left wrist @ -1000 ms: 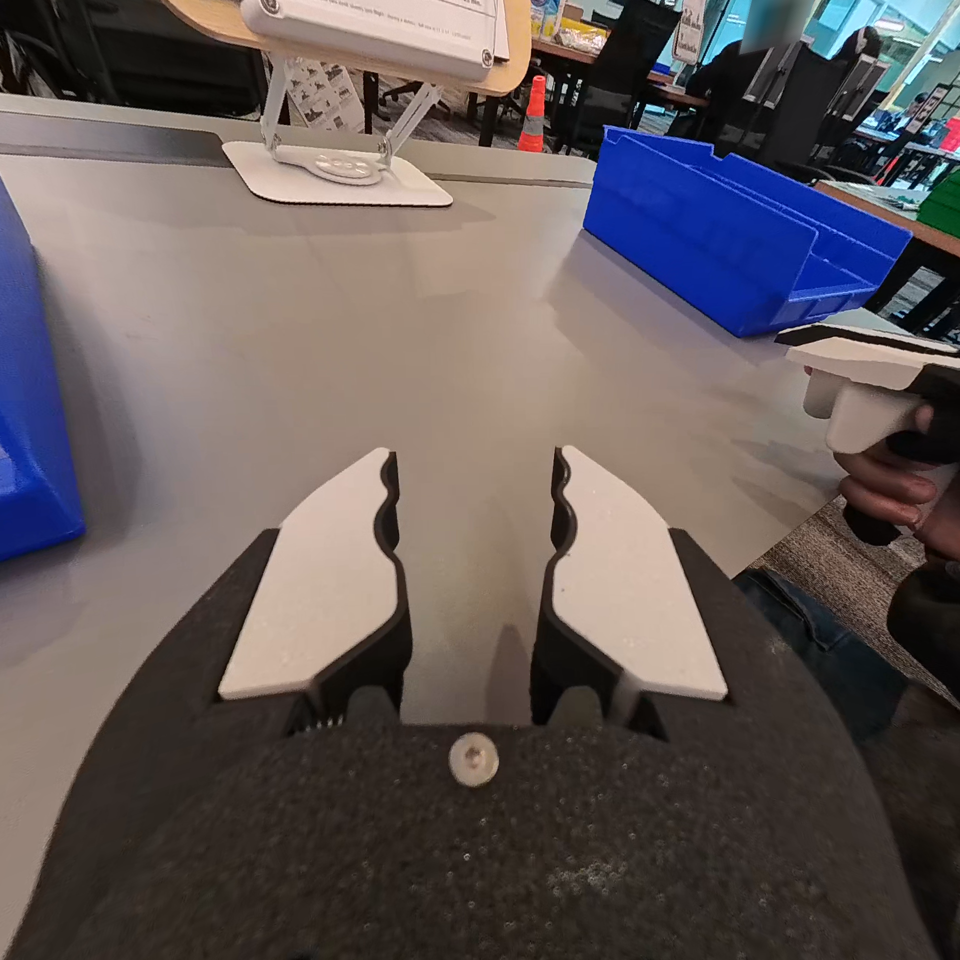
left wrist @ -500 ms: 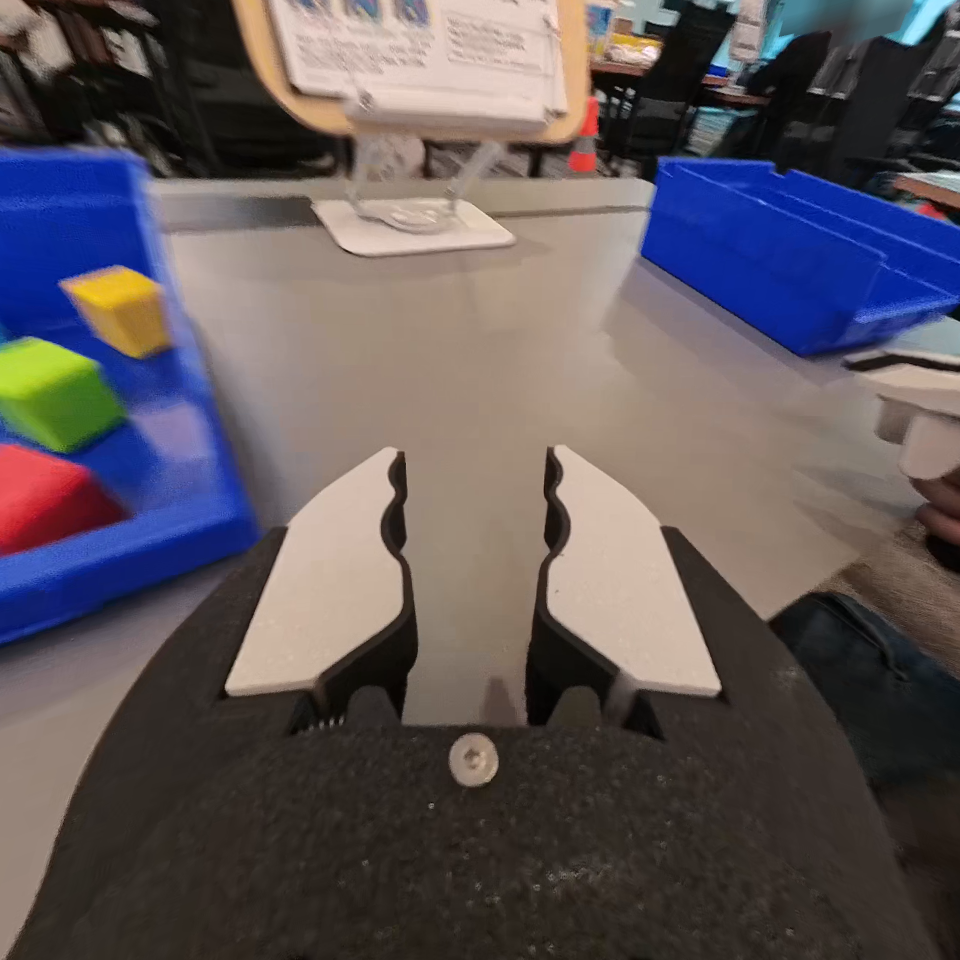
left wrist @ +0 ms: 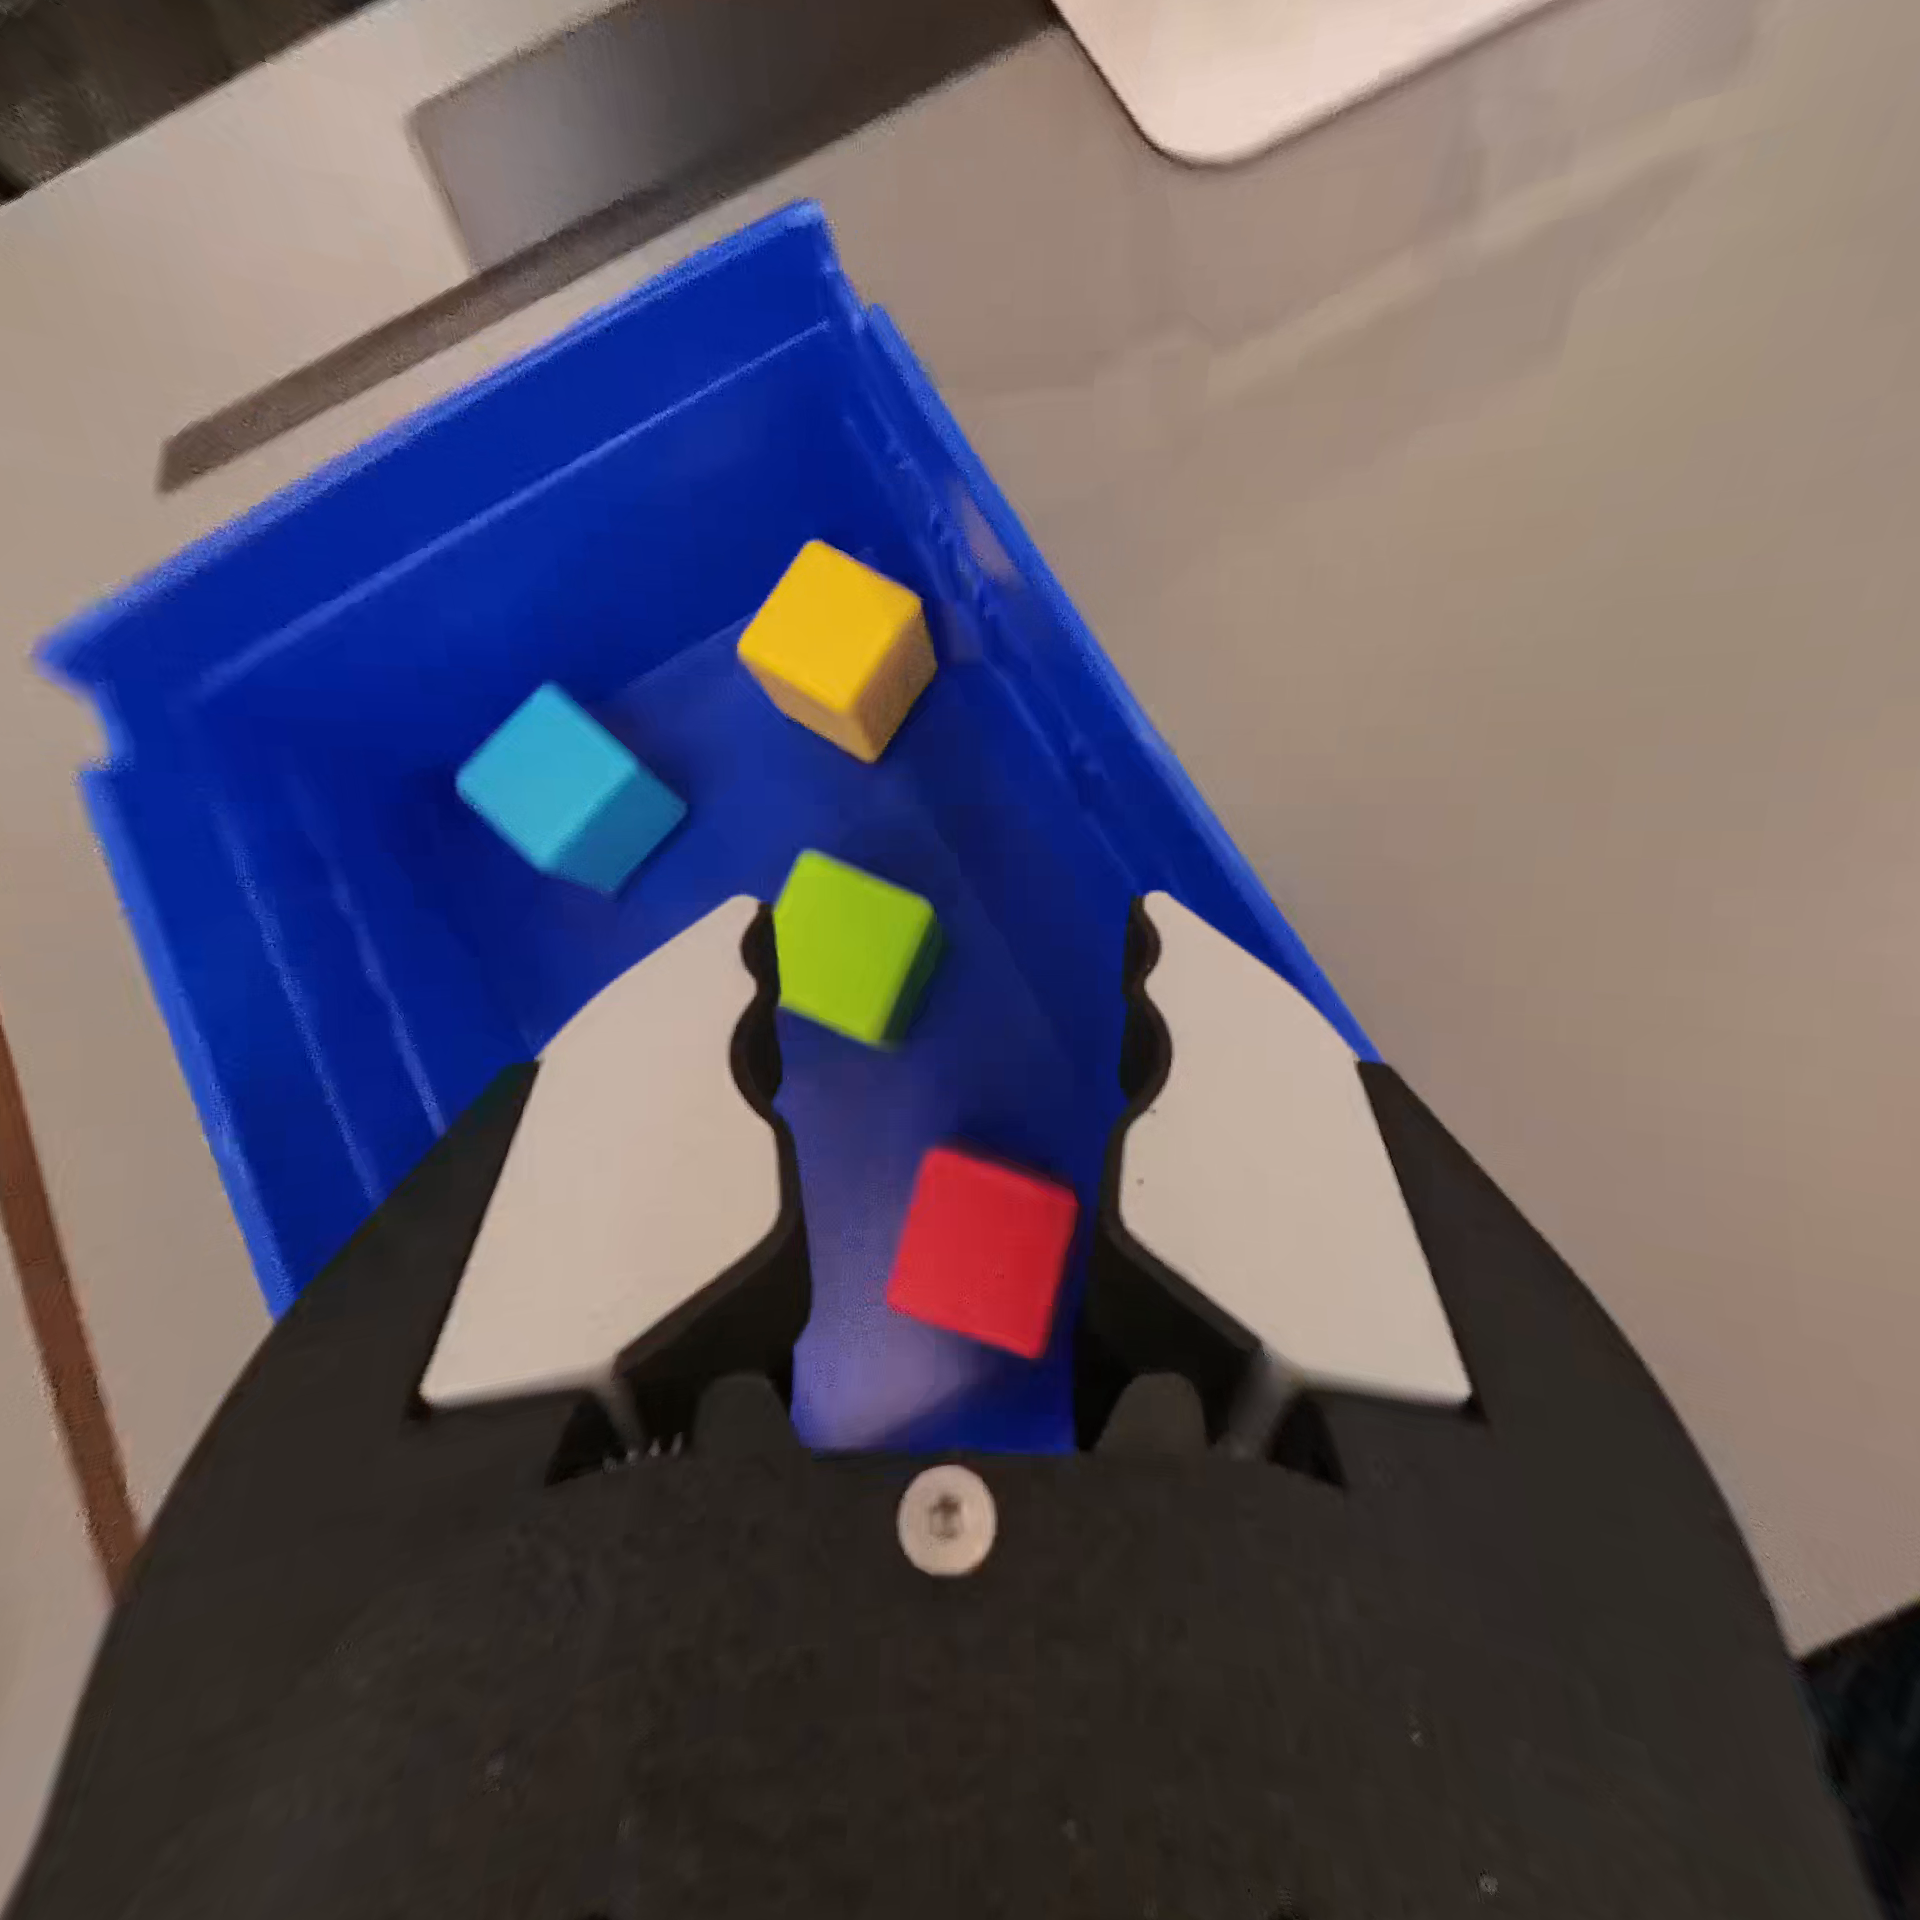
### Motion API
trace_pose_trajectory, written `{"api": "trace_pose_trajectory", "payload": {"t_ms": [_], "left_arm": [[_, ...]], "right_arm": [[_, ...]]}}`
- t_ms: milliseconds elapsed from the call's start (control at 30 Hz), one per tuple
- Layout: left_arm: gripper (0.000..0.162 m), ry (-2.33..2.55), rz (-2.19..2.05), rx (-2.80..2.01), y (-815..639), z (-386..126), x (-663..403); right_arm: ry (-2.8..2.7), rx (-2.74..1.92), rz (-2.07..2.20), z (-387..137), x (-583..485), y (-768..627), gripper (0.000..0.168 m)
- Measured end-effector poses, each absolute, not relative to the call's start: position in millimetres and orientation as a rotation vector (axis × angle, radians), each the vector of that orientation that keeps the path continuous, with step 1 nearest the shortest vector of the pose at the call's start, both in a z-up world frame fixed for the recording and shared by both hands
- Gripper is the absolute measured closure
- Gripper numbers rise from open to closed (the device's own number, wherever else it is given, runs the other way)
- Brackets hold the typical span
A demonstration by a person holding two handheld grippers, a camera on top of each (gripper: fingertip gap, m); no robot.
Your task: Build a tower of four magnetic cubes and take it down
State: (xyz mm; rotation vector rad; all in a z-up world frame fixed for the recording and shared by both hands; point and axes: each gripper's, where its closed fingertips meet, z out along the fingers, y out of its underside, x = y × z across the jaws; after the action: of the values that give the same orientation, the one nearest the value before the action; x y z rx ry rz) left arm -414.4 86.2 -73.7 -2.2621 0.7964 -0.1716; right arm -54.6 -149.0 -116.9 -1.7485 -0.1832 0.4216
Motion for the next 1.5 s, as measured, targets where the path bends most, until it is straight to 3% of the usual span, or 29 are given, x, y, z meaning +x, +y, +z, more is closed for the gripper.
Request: {"api": "trace_pose_trajectory", "payload": {"t_ms": [300,433,767,900,1033,1200,1300,1500], "left_arm": [[0.103,1.59,-0.087,-2.31,167.5,-128.5,-385.2],[0.092,1.688,0.01,-2.374,189.0,-156.1,-392.9],[0.112,1.729,0.041,-2.408,196.8,-172.8,-396.6],[0.112,1.685,0.085,-2.373,192.8,-142.7,-402.5],[0.112,1.595,0.115,-2.211,183.3,-65.6,-391.1],[0.112,1.722,-0.008,-1.968,138.7,-8.3,-307.6],[0.112,1.931,-0.078,-1.903,106.1,-28.8,-244.1],[0.112,2.217,-0.104,-1.948,88.5,-120.4,-161.1]], "right_arm": [[-0.234,-1.753,0.379,-118.5,-61.0,-150.2,0.137],[-0.251,-1.764,0.37,-121.0,-62.8,-149.6,0.137],[-0.252,-1.78,0.384,-124.0,-63.5,-148.8,0.139],[-0.245,-1.779,0.388,-123.5,-62.6,-148.6,0.139],[-0.245,-1.777,0.384,-123.3,-62.4,-148.6,0.139],[-0.241,-1.773,0.387,-122.2,-61.7,-148.6,0.14],[-0.244,-1.773,0.379,-122.0,-61.2,-148.8,0.14],[-0.277,-1.765,0.333,-121.8,-62.7,-150.8,0.14]]}}
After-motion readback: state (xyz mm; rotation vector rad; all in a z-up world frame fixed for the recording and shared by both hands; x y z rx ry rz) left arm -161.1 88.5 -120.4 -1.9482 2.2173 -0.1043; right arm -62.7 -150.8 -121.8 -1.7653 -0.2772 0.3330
